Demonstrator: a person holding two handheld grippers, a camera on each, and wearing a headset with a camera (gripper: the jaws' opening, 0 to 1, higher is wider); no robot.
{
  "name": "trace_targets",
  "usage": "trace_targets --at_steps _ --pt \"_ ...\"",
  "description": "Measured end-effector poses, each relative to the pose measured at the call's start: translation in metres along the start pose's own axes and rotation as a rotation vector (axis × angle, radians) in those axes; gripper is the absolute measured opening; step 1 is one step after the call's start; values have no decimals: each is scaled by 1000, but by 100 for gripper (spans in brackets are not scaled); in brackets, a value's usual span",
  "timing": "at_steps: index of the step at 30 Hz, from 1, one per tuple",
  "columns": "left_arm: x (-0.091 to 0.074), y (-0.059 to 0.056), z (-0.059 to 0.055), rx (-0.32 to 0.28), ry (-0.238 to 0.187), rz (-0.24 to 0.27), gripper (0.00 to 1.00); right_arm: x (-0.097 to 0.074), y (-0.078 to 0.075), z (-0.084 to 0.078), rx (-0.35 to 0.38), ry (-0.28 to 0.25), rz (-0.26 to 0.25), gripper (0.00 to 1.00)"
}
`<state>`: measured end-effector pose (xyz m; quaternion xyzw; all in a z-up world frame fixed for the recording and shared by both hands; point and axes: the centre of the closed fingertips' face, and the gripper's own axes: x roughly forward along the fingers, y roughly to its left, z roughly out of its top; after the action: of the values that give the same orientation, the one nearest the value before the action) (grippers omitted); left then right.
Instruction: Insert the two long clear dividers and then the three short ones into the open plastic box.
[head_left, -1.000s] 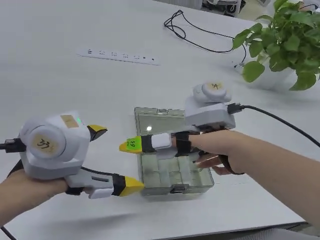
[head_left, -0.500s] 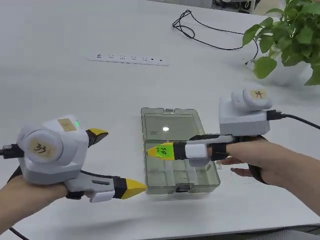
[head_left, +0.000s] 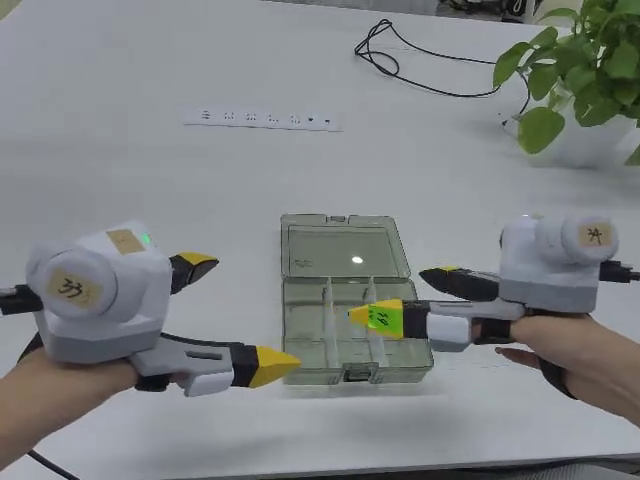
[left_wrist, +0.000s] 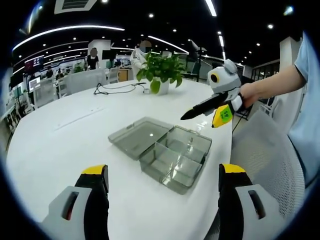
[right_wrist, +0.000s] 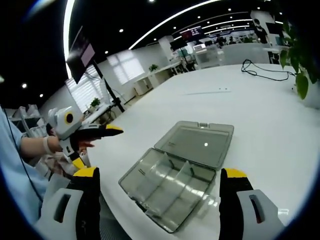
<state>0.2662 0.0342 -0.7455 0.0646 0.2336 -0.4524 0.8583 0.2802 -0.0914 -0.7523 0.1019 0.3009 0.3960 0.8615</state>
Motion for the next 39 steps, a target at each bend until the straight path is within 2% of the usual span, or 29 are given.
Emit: trace_targets --at_steps 4,7,10,12,14,19,21,23,26,27,29,30,32,33,35,38,39 --pt "4 -3 2 3 5 13 93 -18 -20 4 -9 -63 -19 100" --pt "8 -7 3 3 7 22 93 -32 -32 3 -34 -78 -40 99" --pt "11 -13 6 3 8 36 93 -45 -42 -1 -50 -79 -47 98" --pt "12 -16 9 -9 -7 44 93 -53 -48 -4 -72 -80 -50 97" --pt "14 -18 10 -15 -11 49 93 -59 -59 -10 -95 -63 -60 96" --pt "19 -19 13 -2 1 67 93 -69 -82 -21 -102 -46 -77 95" --pt "21 -19 17 3 -2 78 93 -73 -89 -26 -121 -20 -72 94" --pt "22 -20 18 5 -2 83 93 -76 -96 -34 -167 33 -68 94" --pt "24 -21 19 13 6 88 93 -78 -98 -40 -226 79 -44 93" --pt "24 -22 18 14 7 89 93 -77 -99 -41 -239 86 -35 92" --pt "25 -23 18 16 8 91 93 -76 -99 -46 -280 126 -18 91" --pt "25 -24 18 17 10 91 93 -74 -99 -50 -322 157 -5 91" --pt "26 -25 16 24 21 90 93 -71 -95 -53 -364 187 21 89" --pt "26 -26 15 28 25 90 93 -70 -93 -58 -406 228 36 88" --pt "26 -27 14 29 31 90 93 -66 -89 -61 -483 267 66 87" --pt "27 -28 12 24 36 96 93 -61 -86 -70 -552 357 100 85" --pt "27 -29 11 23 35 97 93 -58 -86 -70 -586 365 105 84"
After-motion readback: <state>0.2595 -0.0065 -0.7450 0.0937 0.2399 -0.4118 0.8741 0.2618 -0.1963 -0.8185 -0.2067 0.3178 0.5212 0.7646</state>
